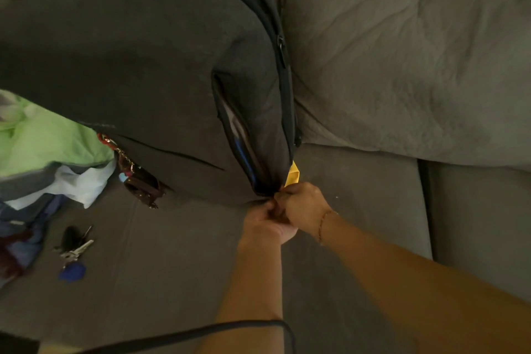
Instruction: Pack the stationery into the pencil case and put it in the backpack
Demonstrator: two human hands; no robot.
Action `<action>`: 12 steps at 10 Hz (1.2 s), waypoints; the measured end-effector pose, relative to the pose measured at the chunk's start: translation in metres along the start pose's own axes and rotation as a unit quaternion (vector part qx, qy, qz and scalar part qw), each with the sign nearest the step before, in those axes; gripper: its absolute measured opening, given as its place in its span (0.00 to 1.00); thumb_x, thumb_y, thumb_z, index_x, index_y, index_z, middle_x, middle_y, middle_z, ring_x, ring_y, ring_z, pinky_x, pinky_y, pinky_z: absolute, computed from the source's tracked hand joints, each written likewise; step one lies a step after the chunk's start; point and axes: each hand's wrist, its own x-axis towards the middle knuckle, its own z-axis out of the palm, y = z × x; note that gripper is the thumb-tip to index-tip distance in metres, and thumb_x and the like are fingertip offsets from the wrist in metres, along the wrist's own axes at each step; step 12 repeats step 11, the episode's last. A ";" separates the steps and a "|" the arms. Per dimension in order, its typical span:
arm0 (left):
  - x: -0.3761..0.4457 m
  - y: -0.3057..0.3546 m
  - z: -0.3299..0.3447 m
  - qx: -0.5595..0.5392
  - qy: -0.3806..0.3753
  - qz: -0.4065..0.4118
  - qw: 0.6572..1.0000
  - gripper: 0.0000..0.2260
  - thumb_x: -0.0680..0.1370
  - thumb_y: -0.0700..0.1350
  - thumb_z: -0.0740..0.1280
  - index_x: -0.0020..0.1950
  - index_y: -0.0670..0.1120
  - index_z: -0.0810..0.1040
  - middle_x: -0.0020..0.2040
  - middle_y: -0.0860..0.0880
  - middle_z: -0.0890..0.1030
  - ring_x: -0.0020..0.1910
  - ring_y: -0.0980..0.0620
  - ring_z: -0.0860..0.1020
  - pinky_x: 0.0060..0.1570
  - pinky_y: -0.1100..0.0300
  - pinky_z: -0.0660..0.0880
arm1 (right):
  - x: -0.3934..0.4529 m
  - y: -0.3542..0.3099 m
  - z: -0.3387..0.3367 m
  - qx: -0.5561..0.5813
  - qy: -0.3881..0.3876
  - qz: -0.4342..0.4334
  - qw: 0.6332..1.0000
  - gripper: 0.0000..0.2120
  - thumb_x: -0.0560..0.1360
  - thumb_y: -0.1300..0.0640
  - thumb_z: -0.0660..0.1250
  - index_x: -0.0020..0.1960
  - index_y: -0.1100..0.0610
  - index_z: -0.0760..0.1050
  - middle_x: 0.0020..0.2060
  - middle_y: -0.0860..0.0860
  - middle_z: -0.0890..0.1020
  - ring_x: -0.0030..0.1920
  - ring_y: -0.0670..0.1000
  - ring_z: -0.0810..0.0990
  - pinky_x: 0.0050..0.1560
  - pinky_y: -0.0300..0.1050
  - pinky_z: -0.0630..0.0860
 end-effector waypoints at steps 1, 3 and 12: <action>0.007 -0.001 -0.002 0.011 0.004 0.009 1.000 0.12 0.70 0.34 0.58 0.46 0.41 0.78 0.56 0.46 0.81 0.61 0.48 0.78 0.52 0.54 0.76 | -0.006 -0.016 -0.001 -0.013 0.043 -0.084 0.995 0.11 0.75 0.59 0.62 0.35 0.55 0.78 0.35 0.53 0.79 0.43 0.56 0.80 0.48 0.43 0.77; 0.007 -0.003 0.002 0.073 0.048 0.058 0.994 0.19 0.83 0.38 0.52 0.35 0.44 0.74 0.21 0.52 0.76 0.18 0.54 0.74 0.42 0.60 0.66 | -0.032 -0.114 -0.046 0.104 -0.014 -0.281 0.954 0.21 0.75 0.64 0.61 0.25 0.50 0.67 0.22 0.49 0.65 0.22 0.46 0.65 0.25 0.40 0.60; -0.055 0.004 -0.071 0.299 0.050 0.163 0.939 0.09 0.83 0.47 0.59 0.57 0.47 0.76 0.49 0.51 0.81 0.47 0.52 0.79 0.54 0.56 0.69 | -0.144 -0.166 -0.112 0.061 0.057 -0.348 0.934 0.17 0.72 0.40 0.64 0.42 0.54 0.79 0.28 0.49 0.78 0.28 0.45 0.74 0.30 0.42 0.70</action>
